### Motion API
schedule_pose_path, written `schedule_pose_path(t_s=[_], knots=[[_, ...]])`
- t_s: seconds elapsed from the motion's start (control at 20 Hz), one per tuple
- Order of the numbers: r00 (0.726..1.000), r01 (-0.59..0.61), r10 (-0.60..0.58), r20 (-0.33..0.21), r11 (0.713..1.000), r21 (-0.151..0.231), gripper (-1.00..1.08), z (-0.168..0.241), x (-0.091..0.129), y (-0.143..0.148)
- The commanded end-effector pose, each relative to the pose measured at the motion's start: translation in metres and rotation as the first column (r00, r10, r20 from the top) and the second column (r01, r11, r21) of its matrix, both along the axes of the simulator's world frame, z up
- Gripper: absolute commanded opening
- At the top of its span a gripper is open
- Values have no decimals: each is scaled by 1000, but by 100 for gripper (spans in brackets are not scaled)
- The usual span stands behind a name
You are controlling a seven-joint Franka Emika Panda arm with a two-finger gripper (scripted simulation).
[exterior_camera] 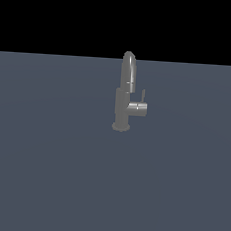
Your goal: Turn on the faucet by rotating a designated handle.
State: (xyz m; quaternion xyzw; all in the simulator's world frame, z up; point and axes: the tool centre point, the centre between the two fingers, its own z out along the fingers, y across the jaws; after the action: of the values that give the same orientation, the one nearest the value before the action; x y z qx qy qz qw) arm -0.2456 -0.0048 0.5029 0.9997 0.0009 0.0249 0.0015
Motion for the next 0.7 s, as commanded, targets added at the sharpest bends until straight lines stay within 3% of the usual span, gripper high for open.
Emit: schedule_pose_path(t_s=[0.0, 0.3, 0.65], knots=[[1000, 0, 0, 0, 1000, 0, -100, 0, 0, 0], [1000, 10, -10, -11, 1000, 10, -100, 0, 5, 0], [998, 49, -46, -53, 998, 47, -100, -1, 23, 0]])
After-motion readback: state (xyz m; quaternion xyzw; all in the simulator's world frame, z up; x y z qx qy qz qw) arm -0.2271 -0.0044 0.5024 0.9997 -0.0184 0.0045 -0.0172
